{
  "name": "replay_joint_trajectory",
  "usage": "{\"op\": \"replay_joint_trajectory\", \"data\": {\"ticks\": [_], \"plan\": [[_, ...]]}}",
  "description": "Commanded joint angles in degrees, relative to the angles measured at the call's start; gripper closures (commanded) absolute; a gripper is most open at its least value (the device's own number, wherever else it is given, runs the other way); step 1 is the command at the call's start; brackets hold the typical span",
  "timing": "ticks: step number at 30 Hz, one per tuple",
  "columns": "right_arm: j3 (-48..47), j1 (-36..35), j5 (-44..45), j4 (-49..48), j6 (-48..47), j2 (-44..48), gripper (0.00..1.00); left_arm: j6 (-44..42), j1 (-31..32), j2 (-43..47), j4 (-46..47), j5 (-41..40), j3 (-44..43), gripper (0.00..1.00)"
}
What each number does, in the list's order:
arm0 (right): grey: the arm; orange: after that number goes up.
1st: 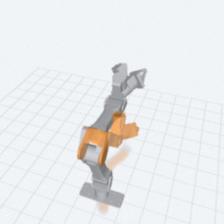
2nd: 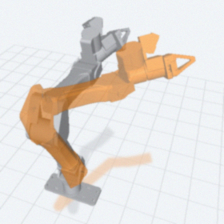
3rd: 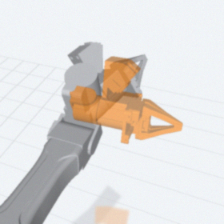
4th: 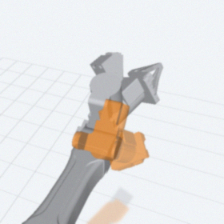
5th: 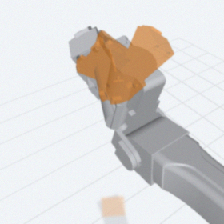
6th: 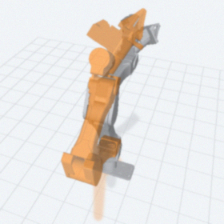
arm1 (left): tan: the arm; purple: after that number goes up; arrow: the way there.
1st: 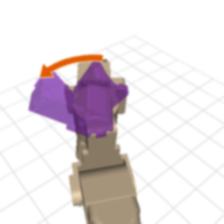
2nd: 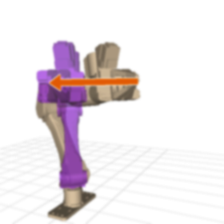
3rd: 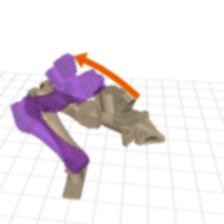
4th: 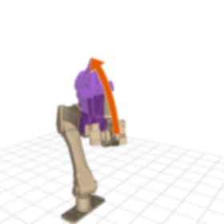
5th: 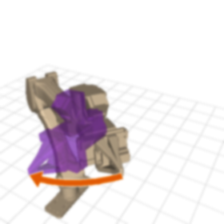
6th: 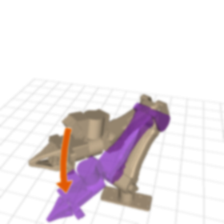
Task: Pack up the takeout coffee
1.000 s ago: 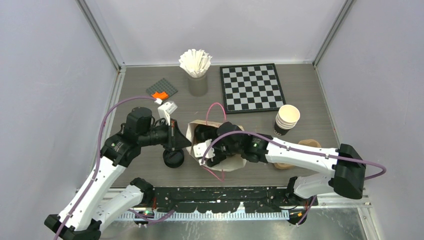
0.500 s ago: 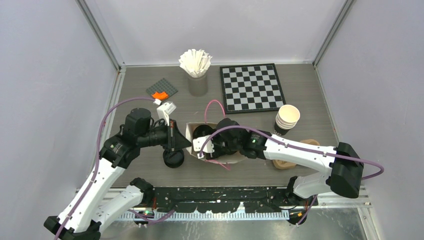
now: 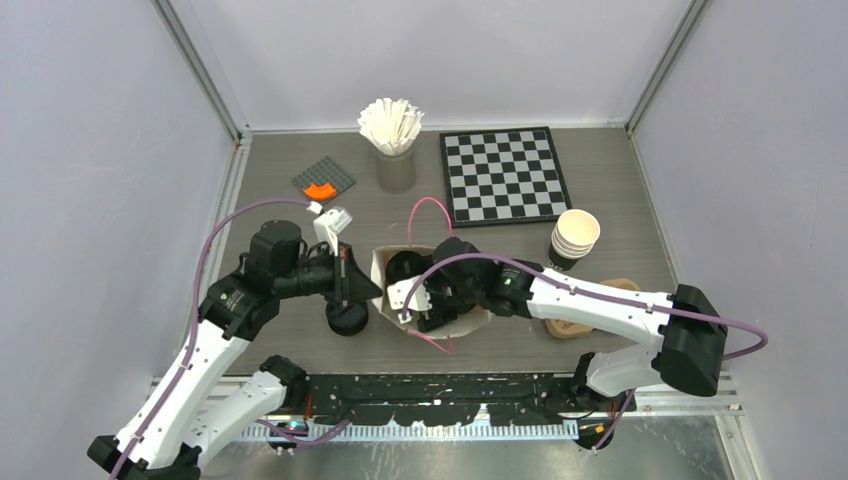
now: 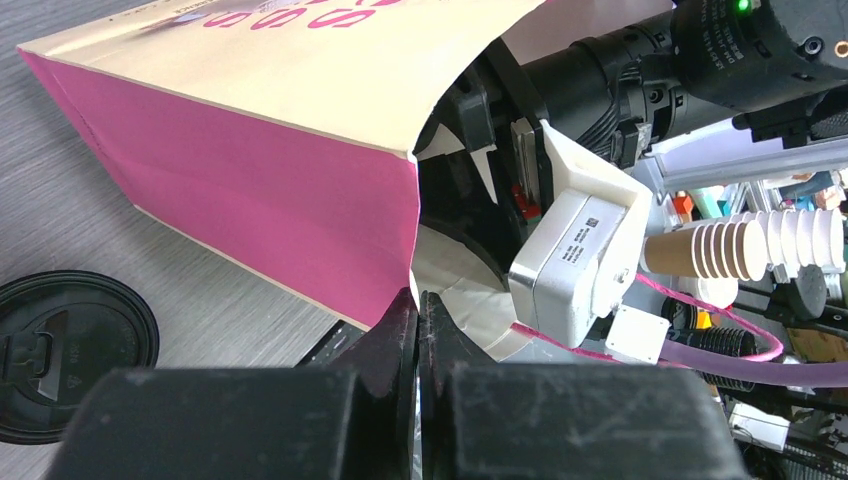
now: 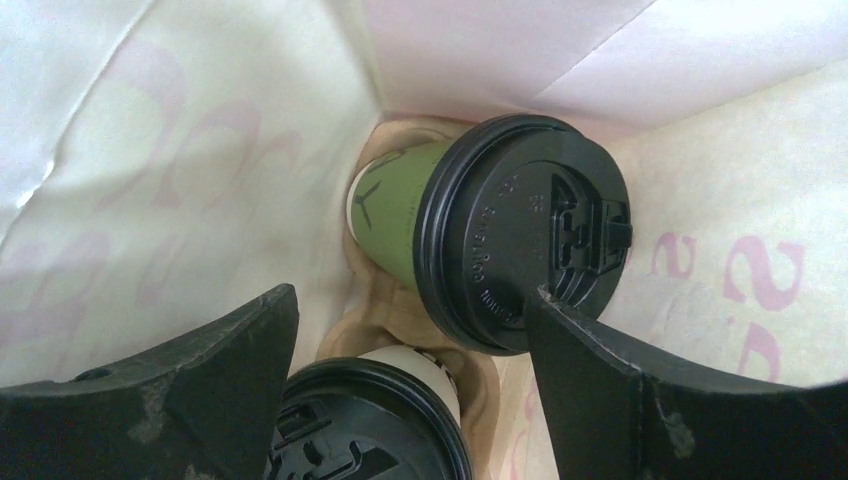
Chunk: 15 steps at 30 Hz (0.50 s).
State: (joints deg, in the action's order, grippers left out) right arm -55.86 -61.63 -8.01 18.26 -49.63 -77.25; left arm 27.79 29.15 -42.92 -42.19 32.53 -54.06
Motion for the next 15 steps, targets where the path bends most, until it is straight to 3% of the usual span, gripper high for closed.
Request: {"op": "replay_joint_trajectory", "data": {"ticks": [1, 15], "plan": [[-3.5, 0.1, -2.5, 2.9, -3.2, 1.4, 0.11, -3.0, 0.1, 1.3, 3.3, 1.8, 0.5, 1.00], [-6.4, -0.1, -1.8, 1.7, -5.0, -1.9, 0.09, -3.3, 0.1, -0.1, 4.3, 2.9, 0.5, 1.00]]}}
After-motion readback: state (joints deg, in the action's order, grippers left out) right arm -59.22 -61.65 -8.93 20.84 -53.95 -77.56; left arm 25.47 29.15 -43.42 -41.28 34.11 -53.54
